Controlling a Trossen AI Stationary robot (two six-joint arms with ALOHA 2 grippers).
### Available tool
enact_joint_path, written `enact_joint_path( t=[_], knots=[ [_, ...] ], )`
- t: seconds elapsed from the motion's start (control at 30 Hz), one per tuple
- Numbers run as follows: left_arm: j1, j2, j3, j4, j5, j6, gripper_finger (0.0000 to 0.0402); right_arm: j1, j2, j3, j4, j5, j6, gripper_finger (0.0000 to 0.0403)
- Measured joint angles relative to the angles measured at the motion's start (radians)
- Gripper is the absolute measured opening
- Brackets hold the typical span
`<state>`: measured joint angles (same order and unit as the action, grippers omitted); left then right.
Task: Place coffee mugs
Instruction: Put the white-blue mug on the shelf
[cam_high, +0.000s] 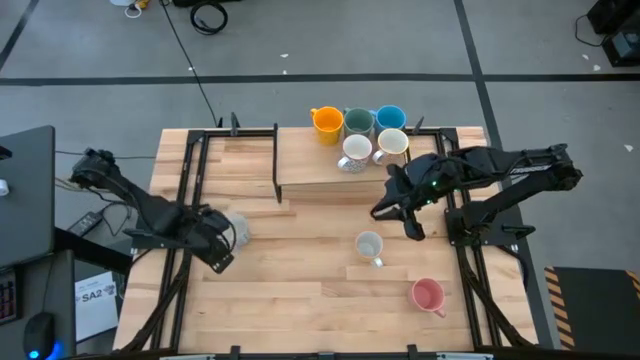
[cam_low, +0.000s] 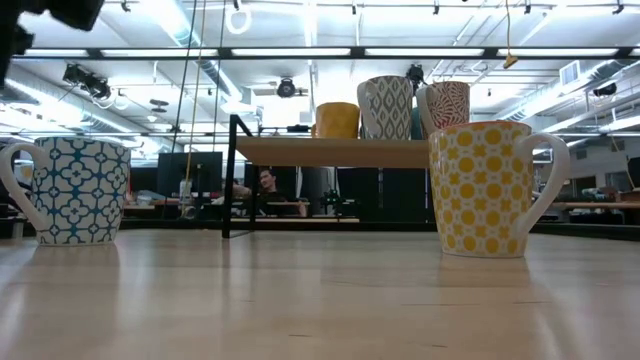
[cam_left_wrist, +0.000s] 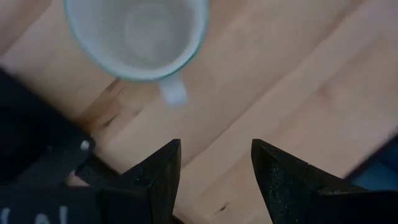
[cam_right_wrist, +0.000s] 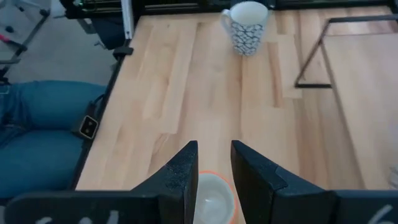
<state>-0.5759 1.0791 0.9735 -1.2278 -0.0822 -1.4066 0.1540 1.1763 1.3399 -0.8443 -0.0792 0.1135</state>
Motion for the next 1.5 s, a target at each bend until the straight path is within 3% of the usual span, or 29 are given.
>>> enact_joint_path(
  t=[0.3, 0.63, 1.1, 1.5],
  knots=[
    [-0.04, 0.083, -0.09, 0.011, -0.023, -0.156, 0.0203, 0.049, 0.0, -0.075, 0.07, 0.0, 0.0, 0.0101],
    [-0.039, 0.165, -0.099, 0.03, -0.14, -0.161, 0.0203, 0.056, 0.0, -0.114, 0.074, 0.005, 0.0, 0.0101],
    [-0.037, 0.302, -0.098, 0.039, -0.199, -0.16, 0.0202, 0.056, 0.0, -0.151, 0.096, 0.006, -0.001, 0.0101],
    [-0.037, 0.315, -0.098, 0.039, -0.199, -0.158, 0.0132, 0.056, 0.0, -0.152, 0.111, 0.009, -0.003, 0.0101]
  ],
)
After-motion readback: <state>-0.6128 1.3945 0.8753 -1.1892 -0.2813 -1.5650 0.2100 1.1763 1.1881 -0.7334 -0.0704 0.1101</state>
